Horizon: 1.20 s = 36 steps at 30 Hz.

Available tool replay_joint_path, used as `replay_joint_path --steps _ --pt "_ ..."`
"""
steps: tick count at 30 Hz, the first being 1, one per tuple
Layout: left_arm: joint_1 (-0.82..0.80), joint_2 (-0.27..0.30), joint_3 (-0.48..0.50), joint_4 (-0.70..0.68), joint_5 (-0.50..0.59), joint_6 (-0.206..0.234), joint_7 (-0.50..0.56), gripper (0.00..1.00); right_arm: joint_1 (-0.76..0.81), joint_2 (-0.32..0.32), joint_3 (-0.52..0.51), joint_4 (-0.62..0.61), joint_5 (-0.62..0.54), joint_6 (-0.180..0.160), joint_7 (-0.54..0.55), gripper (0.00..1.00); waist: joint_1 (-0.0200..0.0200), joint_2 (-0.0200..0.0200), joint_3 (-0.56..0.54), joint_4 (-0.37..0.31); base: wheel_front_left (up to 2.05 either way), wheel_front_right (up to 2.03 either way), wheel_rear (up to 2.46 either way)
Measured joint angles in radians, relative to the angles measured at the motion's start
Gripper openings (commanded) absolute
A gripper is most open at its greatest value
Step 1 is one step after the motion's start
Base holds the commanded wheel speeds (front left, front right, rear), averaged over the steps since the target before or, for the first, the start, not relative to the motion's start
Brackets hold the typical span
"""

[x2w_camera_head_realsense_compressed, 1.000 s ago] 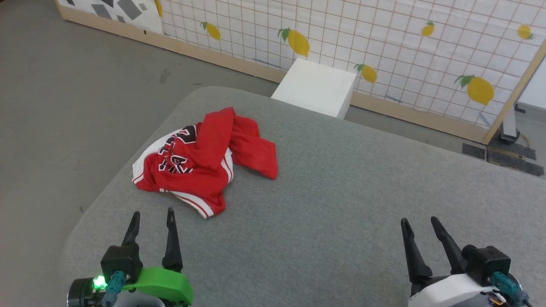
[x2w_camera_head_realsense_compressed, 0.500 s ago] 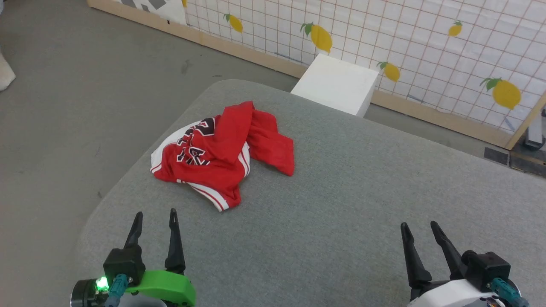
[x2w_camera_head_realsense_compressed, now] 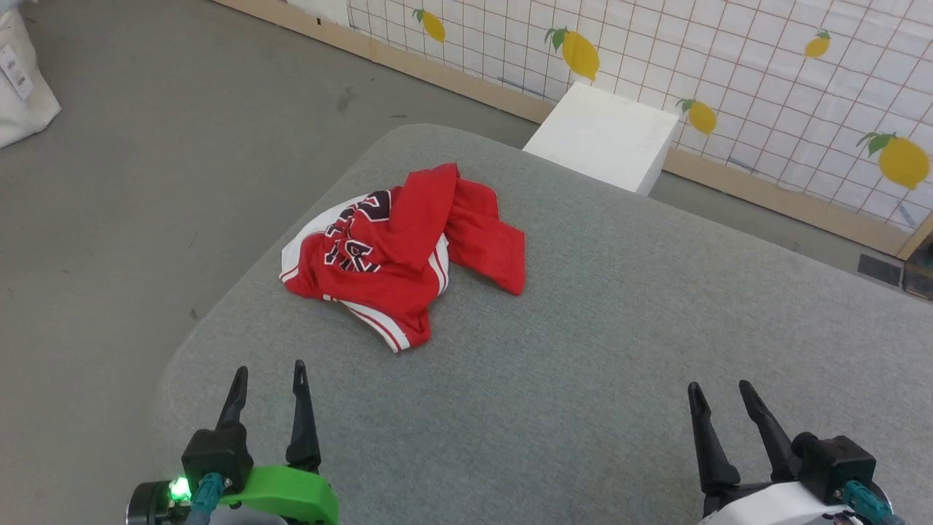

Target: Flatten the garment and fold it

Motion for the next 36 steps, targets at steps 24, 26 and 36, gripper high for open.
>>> replay_joint_path --steps 24,26,36 --pt "-0.628 0.113 0.093 0.404 -0.293 -0.166 0.308 1.0 -0.102 0.001 -0.061 -0.104 -0.138 0.0 0.061 1.0 0.0 0.0 0.145 -0.069 0.0 0.0 0.0" --pt "-0.711 0.145 0.107 0.472 -0.328 -0.169 0.4 1.0 -0.114 0.001 -0.077 -0.13 -0.156 0.0 0.077 1.0 0.0 0.0 0.18 -0.087 0.0 0.0 0.0" --pt "-0.871 0.193 0.095 0.714 -0.403 -0.158 0.753 1.0 -0.123 0.001 -0.161 -0.223 -0.189 0.0 0.107 1.0 0.0002 0.0 0.378 -0.192 0.0 0.0 0.0"
